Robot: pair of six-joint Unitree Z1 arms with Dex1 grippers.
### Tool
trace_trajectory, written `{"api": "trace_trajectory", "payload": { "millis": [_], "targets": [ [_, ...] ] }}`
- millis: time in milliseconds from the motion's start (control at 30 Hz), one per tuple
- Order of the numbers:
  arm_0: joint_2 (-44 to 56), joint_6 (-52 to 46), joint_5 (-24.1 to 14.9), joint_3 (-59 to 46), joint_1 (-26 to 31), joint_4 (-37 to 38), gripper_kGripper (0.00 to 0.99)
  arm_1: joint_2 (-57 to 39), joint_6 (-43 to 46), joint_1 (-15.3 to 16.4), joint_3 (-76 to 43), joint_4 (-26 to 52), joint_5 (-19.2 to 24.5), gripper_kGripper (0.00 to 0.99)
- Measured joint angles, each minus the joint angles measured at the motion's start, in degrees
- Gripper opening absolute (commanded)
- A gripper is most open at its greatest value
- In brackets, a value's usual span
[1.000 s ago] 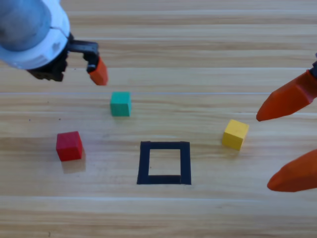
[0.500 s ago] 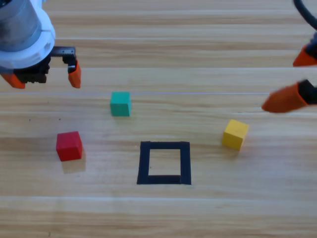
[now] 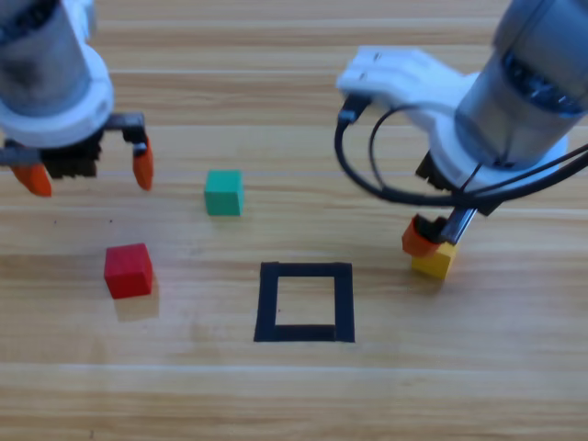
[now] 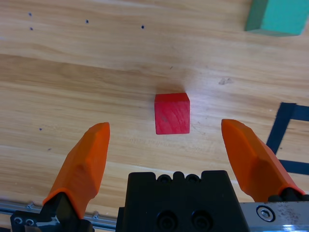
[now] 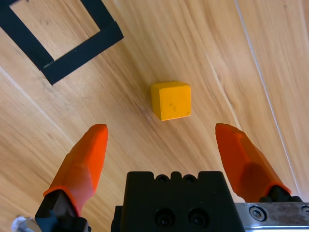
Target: Stack the blocks in the rectangular block: red at the bottom, yellow in the middle, green on top
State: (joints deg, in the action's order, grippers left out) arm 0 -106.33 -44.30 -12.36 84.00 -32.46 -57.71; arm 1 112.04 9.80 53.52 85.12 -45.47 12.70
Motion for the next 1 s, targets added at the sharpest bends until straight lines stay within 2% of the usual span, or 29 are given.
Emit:
{"api": "trace_trajectory", "payload": {
  "millis": [100, 200, 300, 400, 500, 600, 667, 800, 933, 1000],
  "targets": [
    [-3.92, -0.50, 0.79, -0.01, 0.06, 0.66, 0.990, 1.61, 3.71, -0.26, 0.01, -0.44, 0.02, 0.986],
    [-6.23, -1.53, 1.49, -0.49, 0.07, 2.30, 0.990, 2.44, 6.61, -1.26, 0.01, -1.12, -2.15, 0.986],
    [-6.92, -1.76, 2.79, -3.75, 0.08, 5.04, 0.986, 2.73, 9.80, -3.64, 0.01, -1.24, -6.94, 0.983],
    [-7.01, -1.76, 4.46, -7.30, 0.08, 7.91, 0.973, 3.12, 10.66, -5.88, 0.01, -1.85, -8.43, 0.983],
    [-7.01, -1.76, 5.56, -10.04, 0.10, 10.38, 0.959, 3.39, 10.71, -7.16, 0.01, -2.22, -8.19, 0.983],
    [-7.02, -1.75, 6.73, -12.33, 0.16, 12.63, 0.916, 4.38, 10.71, -7.64, 0.20, -2.28, -5.68, 0.983],
    [-7.02, -1.66, 7.41, -13.62, 0.16, 13.92, 0.877, 5.90, 10.71, -7.92, 0.58, -2.86, -5.69, 0.983],
    [-7.05, -0.17, 8.35, -14.78, 0.22, 16.11, 0.874, 8.70, 11.21, -7.94, 2.98, -5.02, -5.84, 0.983],
    [-7.90, 0.66, 8.73, -15.17, 0.22, 17.12, 0.764, 11.19, 11.55, -7.95, 4.12, -5.66, -6.73, 0.982],
    [-8.44, 0.99, 8.73, -15.16, 0.25, 17.49, 0.764, 11.58, 11.61, -7.95, 4.15, -5.72, -6.77, 0.982]
  ]
}}
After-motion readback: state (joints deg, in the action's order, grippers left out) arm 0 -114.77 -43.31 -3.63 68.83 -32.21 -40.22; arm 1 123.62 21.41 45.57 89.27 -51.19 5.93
